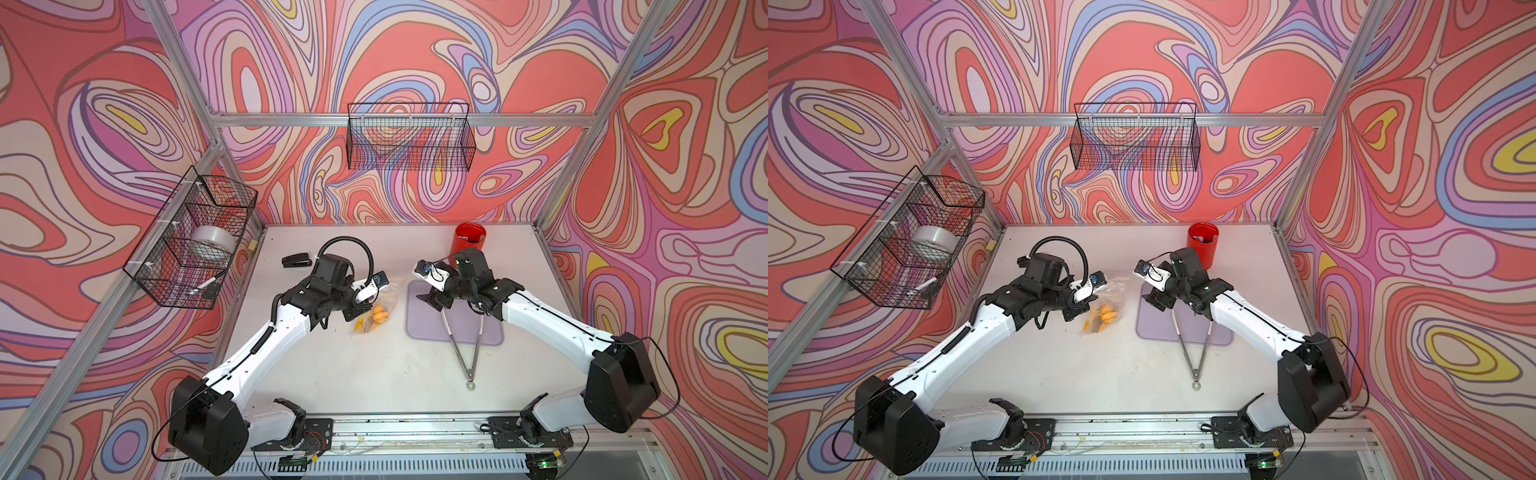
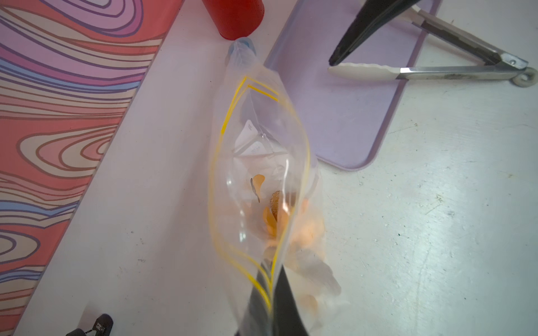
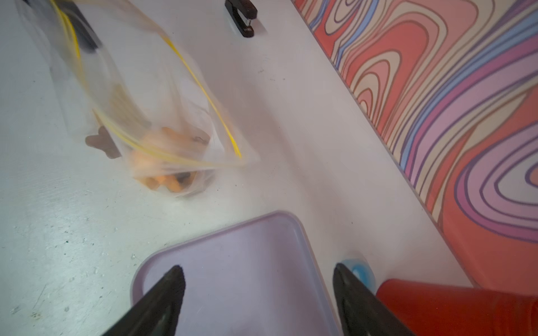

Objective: Put the cookies into a resealable bag to prevent moisture
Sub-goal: Adjust the ziploc bag at the center of the board, then close the ziploc bag at the center of the board.

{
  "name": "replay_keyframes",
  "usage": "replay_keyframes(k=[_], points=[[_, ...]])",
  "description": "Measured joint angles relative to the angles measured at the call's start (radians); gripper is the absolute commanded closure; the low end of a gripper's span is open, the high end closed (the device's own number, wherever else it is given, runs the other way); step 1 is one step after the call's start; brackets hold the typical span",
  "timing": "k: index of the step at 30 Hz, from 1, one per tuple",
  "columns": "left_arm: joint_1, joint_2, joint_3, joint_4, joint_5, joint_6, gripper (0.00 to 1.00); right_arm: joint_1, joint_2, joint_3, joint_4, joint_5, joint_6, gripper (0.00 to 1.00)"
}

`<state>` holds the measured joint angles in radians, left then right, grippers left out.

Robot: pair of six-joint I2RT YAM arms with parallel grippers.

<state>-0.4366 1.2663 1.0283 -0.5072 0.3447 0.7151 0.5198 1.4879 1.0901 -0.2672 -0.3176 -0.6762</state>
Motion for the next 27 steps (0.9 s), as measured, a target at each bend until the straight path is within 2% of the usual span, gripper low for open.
replay_keyframes(k=[9, 12, 14, 20, 25, 27], points=[[0.005, 0.012, 0.0, -0.03, 0.01, 0.042, 1.0, 0.004, 0.137, 0.088, 0.02, -0.179, -0.165, 0.26], [0.005, 0.013, 0.0, -0.03, 0.011, 0.045, 1.0, 0.008, 0.154, 0.098, 0.021, -0.223, -0.188, 0.33], [0.005, 0.014, 0.0, -0.03, 0.011, 0.045, 1.0, 0.017, 0.155, 0.098, 0.02, -0.243, -0.2, 0.45], [0.005, 0.021, 0.0, -0.029, 0.011, 0.045, 1.0, 0.038, 0.155, 0.109, 0.011, -0.257, -0.226, 0.98], [0.018, 0.021, 0.0, -0.028, 0.011, 0.043, 0.98, 0.039, 0.155, 0.132, -0.044, -0.251, -0.25, 1.0], [0.03, 0.019, 0.0, -0.024, 0.011, 0.036, 0.81, 0.041, 0.155, 0.162, -0.088, -0.245, -0.25, 1.0]])
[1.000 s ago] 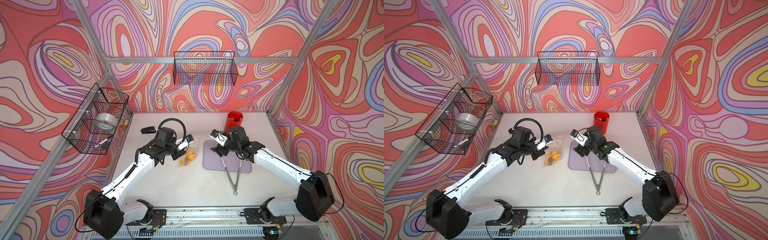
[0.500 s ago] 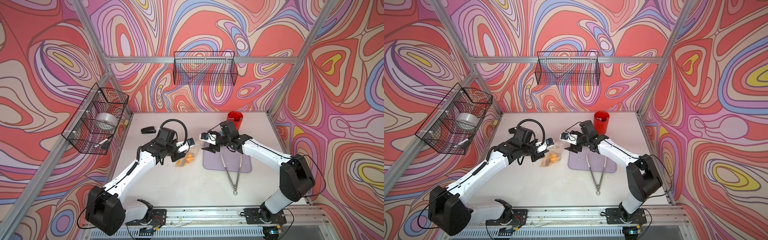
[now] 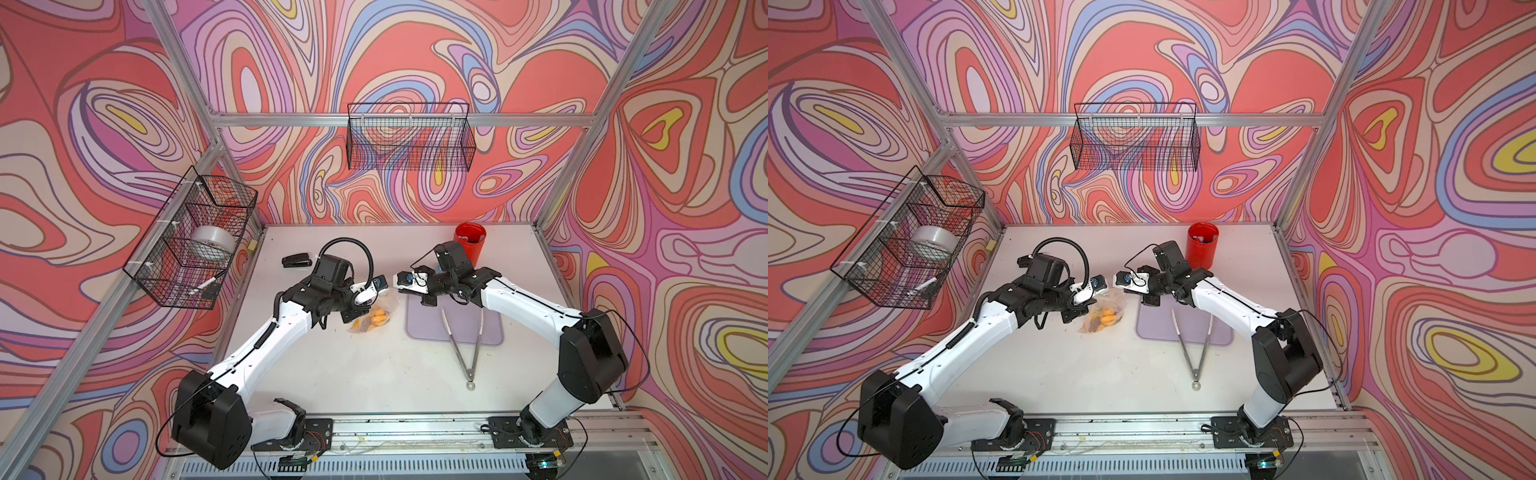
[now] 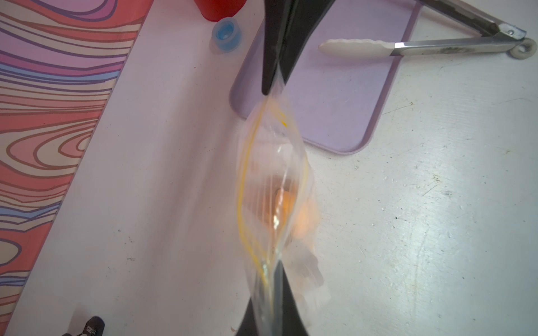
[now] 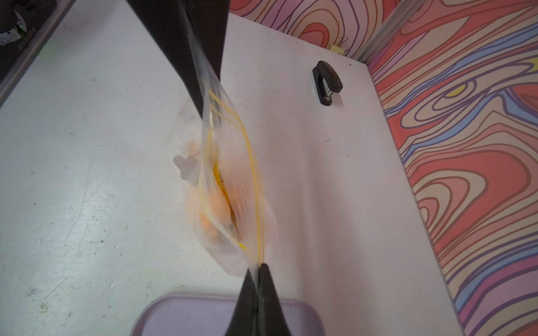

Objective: Put the cookies into a resealable bag to prevent moisture
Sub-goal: Close the ziploc bag at the center of the board.

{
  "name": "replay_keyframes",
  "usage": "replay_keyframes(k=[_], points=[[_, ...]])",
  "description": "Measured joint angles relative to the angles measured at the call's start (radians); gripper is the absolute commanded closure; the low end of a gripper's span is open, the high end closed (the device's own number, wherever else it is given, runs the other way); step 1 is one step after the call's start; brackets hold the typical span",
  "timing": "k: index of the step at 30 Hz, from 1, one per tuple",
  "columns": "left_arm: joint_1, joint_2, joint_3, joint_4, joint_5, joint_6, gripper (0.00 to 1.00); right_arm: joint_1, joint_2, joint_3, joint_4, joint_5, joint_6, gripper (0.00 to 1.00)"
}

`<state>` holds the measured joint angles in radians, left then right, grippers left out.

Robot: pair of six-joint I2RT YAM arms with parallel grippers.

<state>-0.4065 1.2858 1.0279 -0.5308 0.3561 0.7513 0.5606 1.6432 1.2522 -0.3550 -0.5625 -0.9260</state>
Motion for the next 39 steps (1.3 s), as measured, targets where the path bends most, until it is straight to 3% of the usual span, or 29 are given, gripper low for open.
replay_keyframes(k=[3, 13, 14, 16, 17, 18, 28, 32, 36, 39], points=[[0.022, -0.021, -0.018, 0.032, 0.004, -0.025, 0.54, 0.001, 0.0, 0.045, -0.062, 0.016, 0.013, 1.0], [0.035, -0.09, -0.186, 0.182, 0.021, -0.164, 0.52, 0.001, 0.018, 0.125, -0.186, 0.023, 0.135, 1.0], [0.035, -0.091, -0.196, 0.191, 0.021, -0.176, 0.55, 0.001, 0.022, 0.132, -0.193, 0.024, 0.143, 1.0], [0.035, -0.094, -0.216, 0.222, 0.017, -0.198, 0.77, 0.001, 0.029, 0.148, -0.212, 0.024, 0.158, 1.0], [0.035, -0.095, -0.221, 0.237, 0.013, -0.208, 0.94, 0.001, 0.031, 0.154, -0.224, 0.024, 0.163, 1.0], [0.035, -0.095, -0.225, 0.252, 0.008, -0.216, 1.0, 0.001, 0.031, 0.158, -0.234, 0.026, 0.166, 1.0], [0.035, -0.149, -0.21, 0.259, 0.008, -0.229, 1.0, 0.005, 0.023, 0.177, -0.286, 0.071, 0.159, 1.0], [0.035, -0.145, -0.171, 0.209, 0.036, -0.22, 1.0, 0.01, -0.002, 0.161, -0.247, 0.125, 0.16, 0.88], [0.035, -0.12, -0.152, 0.168, 0.055, -0.213, 1.0, 0.01, -0.023, 0.115, -0.204, 0.18, 0.151, 0.67], [0.035, -0.1, -0.147, 0.149, 0.064, -0.204, 1.0, 0.013, -0.023, 0.084, -0.188, 0.213, 0.141, 0.58]])
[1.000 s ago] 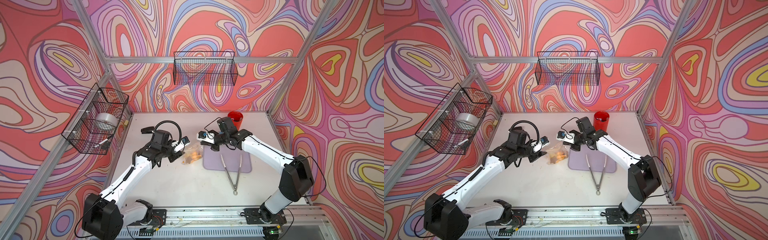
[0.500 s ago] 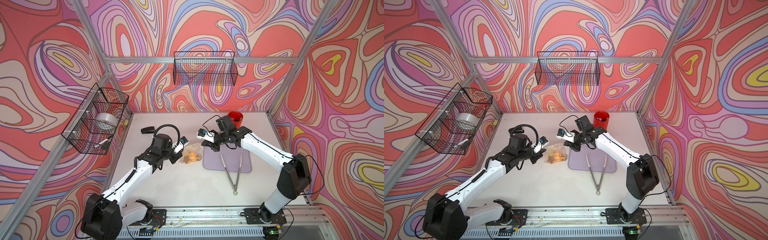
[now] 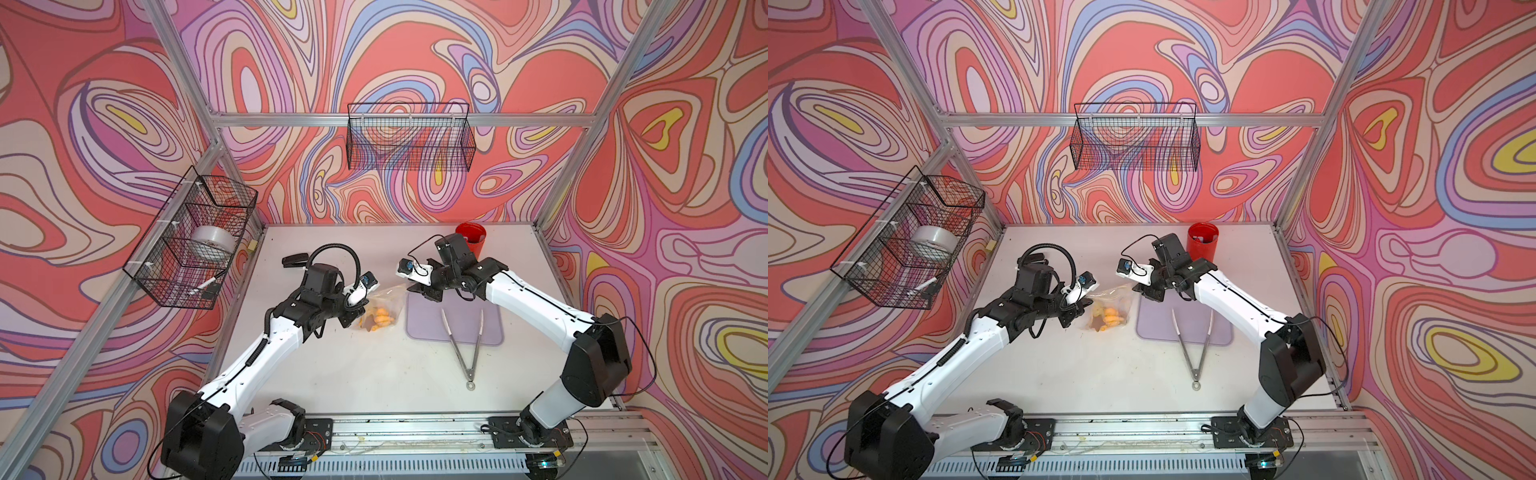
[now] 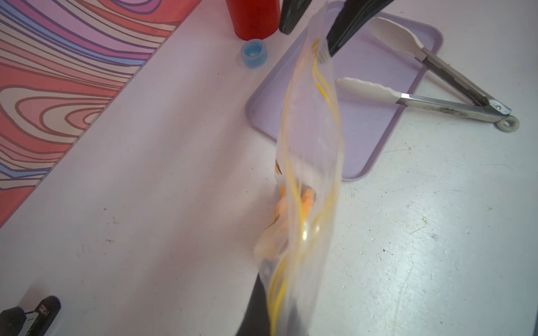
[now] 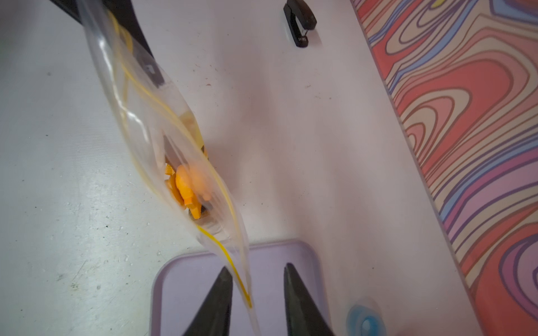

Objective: Put the cookies into a resealable bag to prevent moisture
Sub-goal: Close the ziploc bag at the center of the board.

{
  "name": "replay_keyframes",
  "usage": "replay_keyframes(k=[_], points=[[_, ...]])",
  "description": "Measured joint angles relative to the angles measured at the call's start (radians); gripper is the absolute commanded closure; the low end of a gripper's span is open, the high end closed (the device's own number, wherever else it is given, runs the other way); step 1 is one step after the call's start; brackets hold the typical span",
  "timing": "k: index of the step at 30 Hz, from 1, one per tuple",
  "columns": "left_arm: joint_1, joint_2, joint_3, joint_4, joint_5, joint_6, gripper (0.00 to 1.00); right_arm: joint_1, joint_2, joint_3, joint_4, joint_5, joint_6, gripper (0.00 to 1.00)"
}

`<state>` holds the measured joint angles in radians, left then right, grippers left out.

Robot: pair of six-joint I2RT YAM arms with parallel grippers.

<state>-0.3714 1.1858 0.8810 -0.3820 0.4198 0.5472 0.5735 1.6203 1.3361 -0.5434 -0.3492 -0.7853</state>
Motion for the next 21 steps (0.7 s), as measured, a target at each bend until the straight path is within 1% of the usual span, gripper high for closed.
replay_keyframes(k=[1, 5, 7, 8, 9, 10, 12, 21], points=[[0.0, 0.005, 0.003, -0.005, 0.001, 0.003, 1.0, 0.002, 0.0, -0.008, 0.004, 0.011, -0.006, 0.55], [0.0, 0.02, 0.024, -0.027, 0.003, 0.015, 1.0, 0.011, 0.0, -0.03, 0.019, 0.038, -0.029, 0.54], [0.0, 0.022, 0.027, -0.028, 0.005, 0.018, 1.0, 0.016, 0.0, -0.034, 0.027, 0.043, -0.042, 0.56], [0.0, 0.022, 0.028, -0.029, 0.007, 0.018, 1.0, 0.019, 0.0, -0.035, 0.033, 0.044, -0.045, 0.6], [0.0, 0.022, 0.028, -0.03, 0.007, 0.018, 1.0, 0.022, 0.0, -0.036, 0.039, 0.043, -0.049, 0.65], [0.0, 0.023, 0.028, -0.031, 0.007, 0.018, 1.0, 0.024, 0.0, -0.038, 0.045, 0.042, -0.051, 0.73], [0.0, 0.028, 0.029, -0.032, 0.007, 0.019, 1.0, 0.029, 0.0, -0.042, 0.059, 0.035, -0.056, 1.0], [0.012, 0.034, 0.03, -0.041, 0.008, 0.028, 1.0, 0.03, 0.0, -0.044, 0.022, 0.0, -0.102, 1.0]])
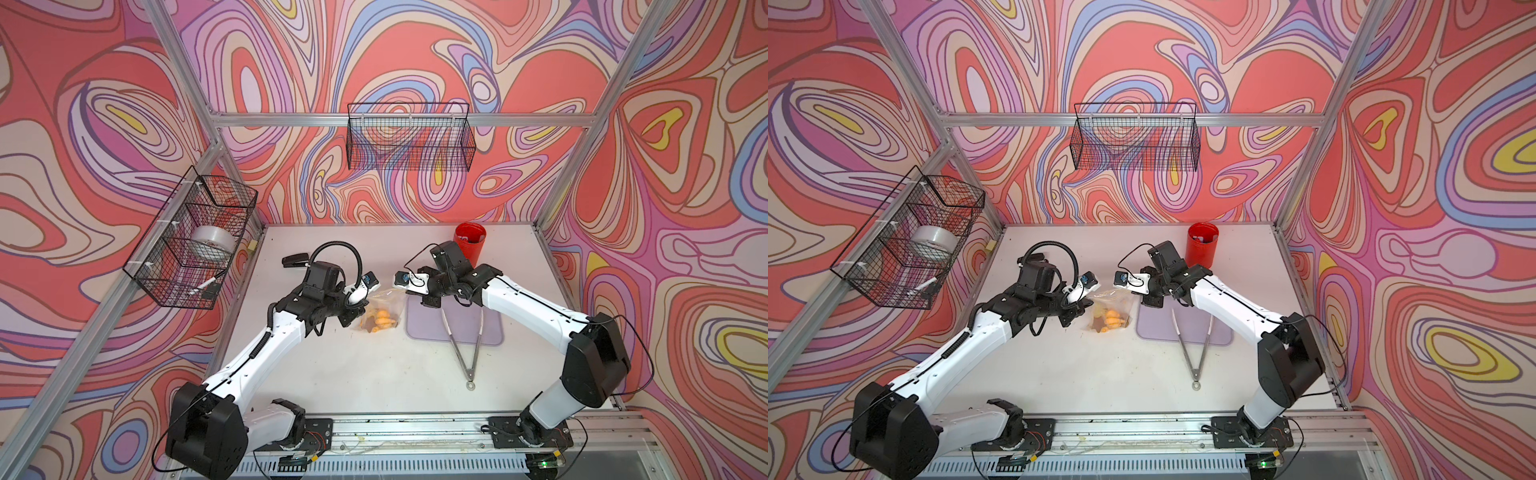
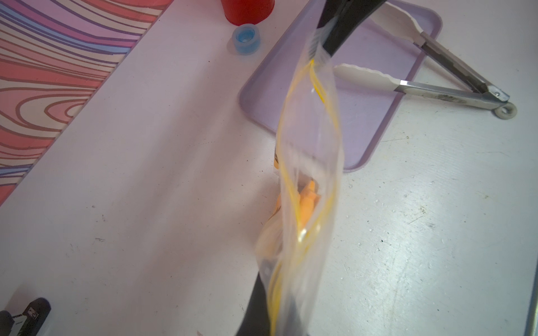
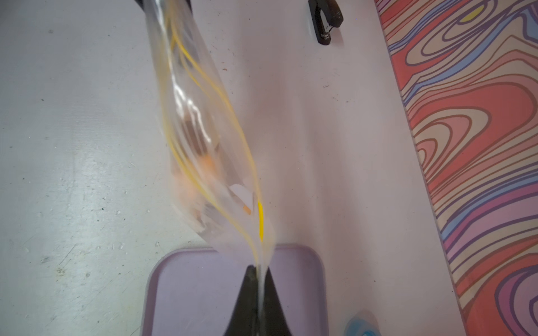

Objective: Put the cookies into a resealable bag to prevent moisture
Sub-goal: Close the ziploc bag at the center of the board.

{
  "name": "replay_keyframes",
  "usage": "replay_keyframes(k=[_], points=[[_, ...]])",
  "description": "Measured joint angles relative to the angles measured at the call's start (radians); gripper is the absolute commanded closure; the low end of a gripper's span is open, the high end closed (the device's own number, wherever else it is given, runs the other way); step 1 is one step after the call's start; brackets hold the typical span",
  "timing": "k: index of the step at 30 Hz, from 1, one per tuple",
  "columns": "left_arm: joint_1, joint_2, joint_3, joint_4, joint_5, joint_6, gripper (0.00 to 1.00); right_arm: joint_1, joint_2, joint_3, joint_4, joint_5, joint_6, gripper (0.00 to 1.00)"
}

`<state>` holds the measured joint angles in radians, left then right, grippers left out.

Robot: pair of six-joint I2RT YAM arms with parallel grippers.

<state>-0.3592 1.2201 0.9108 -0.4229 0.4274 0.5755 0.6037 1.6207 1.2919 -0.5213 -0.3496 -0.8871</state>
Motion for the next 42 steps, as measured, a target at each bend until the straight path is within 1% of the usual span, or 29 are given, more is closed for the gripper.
replay_keyframes(k=[7, 9, 11, 13, 14, 15, 17, 18, 19, 20, 21, 24, 30, 34, 37, 38, 42], points=[[0.011, 0.009, 0.005, -0.001, 0.023, 0.008, 1.0, 0.001, 0.0, 0.0, 0.003, 0.024, 0.008, 1.0], [0.014, 0.013, 0.006, -0.001, 0.031, 0.008, 1.0, 0.001, 0.003, 0.0, 0.004, 0.024, 0.014, 0.97], [0.016, 0.018, 0.006, -0.001, 0.042, 0.008, 1.0, 0.002, 0.006, 0.002, 0.003, 0.021, 0.021, 1.0], [0.019, 0.019, 0.006, -0.001, 0.05, 0.007, 1.0, 0.002, 0.01, 0.003, -0.001, 0.011, 0.029, 1.0], [0.02, 0.019, 0.006, -0.001, 0.053, 0.005, 0.95, 0.002, 0.012, 0.006, -0.01, -0.002, 0.034, 1.0], [0.021, 0.019, 0.006, 0.001, 0.055, 0.002, 0.83, 0.002, 0.013, 0.011, -0.02, -0.012, 0.038, 1.0], [0.022, 0.018, 0.003, 0.012, 0.061, -0.006, 0.65, 0.001, 0.02, 0.032, -0.053, -0.043, 0.051, 1.0], [0.023, 0.015, -0.003, 0.024, 0.066, -0.013, 0.59, 0.001, 0.026, 0.045, -0.074, -0.057, 0.056, 1.0], [0.024, 0.009, -0.011, 0.038, 0.072, -0.021, 0.56, 0.001, 0.034, 0.064, -0.1, -0.074, 0.063, 1.0], [0.025, 0.002, -0.02, 0.049, 0.077, -0.029, 0.58, 0.001, 0.043, 0.083, -0.122, -0.087, 0.068, 1.0], [0.026, -0.005, -0.028, 0.059, 0.082, -0.037, 0.64, 0.001, 0.053, 0.103, -0.146, -0.098, 0.075, 1.0], [0.026, -0.016, -0.037, 0.067, 0.096, -0.051, 1.0, 0.001, 0.077, 0.145, -0.199, -0.118, 0.094, 1.0], [0.028, -0.022, -0.036, 0.056, 0.097, -0.05, 1.0, -0.009, 0.108, 0.21, -0.308, -0.148, 0.115, 1.0], [0.042, -0.037, -0.009, -0.005, 0.128, -0.025, 1.0, -0.025, 0.111, 0.247, -0.36, -0.182, 0.115, 1.0], [0.056, -0.029, 0.035, -0.069, 0.156, 0.001, 1.0, -0.025, 0.105, 0.24, -0.335, -0.182, 0.13, 0.81], [0.061, -0.021, 0.051, -0.089, 0.162, 0.009, 1.0, -0.025, 0.101, 0.229, -0.316, -0.172, 0.137, 0.76], [0.074, 0.04, 0.103, -0.145, 0.187, 0.037, 1.0, -0.02, 0.062, 0.134, -0.192, -0.105, 0.148, 0.55]])
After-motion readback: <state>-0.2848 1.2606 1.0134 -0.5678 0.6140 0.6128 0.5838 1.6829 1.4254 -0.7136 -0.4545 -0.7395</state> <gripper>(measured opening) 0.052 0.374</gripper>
